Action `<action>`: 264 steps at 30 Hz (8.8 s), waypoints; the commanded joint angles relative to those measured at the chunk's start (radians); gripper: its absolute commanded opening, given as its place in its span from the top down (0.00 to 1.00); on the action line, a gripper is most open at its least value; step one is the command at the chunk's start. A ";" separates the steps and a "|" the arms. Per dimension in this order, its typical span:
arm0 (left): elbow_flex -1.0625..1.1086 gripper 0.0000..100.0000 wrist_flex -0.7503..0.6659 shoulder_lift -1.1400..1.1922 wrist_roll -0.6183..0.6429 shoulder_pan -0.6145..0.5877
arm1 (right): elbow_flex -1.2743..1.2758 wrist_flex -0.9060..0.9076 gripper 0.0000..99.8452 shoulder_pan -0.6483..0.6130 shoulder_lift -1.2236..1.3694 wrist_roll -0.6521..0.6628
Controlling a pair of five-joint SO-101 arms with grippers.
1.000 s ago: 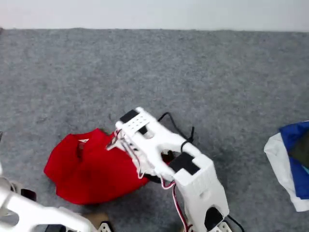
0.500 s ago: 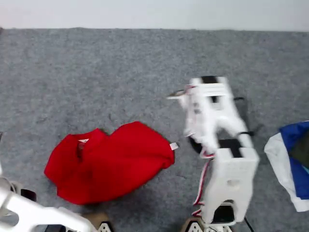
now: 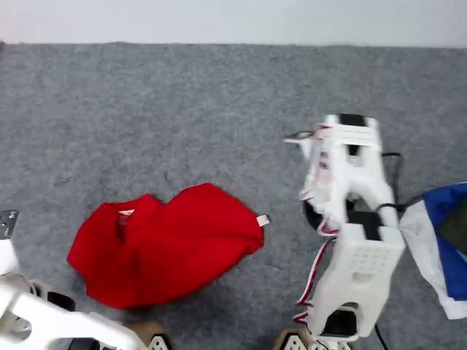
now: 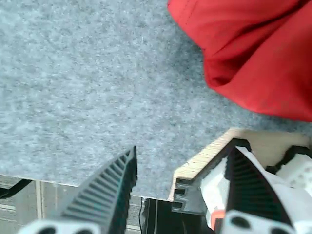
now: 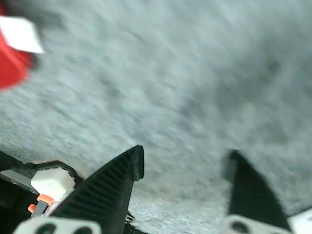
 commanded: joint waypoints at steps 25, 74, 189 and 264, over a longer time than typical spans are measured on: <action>0.004 0.72 -0.005 -0.018 -0.008 -0.006 | -0.193 0.039 0.89 -0.699 0.234 -0.172; 0.079 0.72 -0.009 -0.018 -0.008 -0.005 | -0.384 0.041 0.52 -0.071 -0.119 -0.072; 0.082 0.72 -0.003 -0.018 -0.008 -0.008 | -0.456 -0.008 0.91 -0.440 0.394 -0.034; -1.569 0.72 0.020 1.263 1.082 1.494 | -0.258 0.036 0.69 0.260 -0.226 0.118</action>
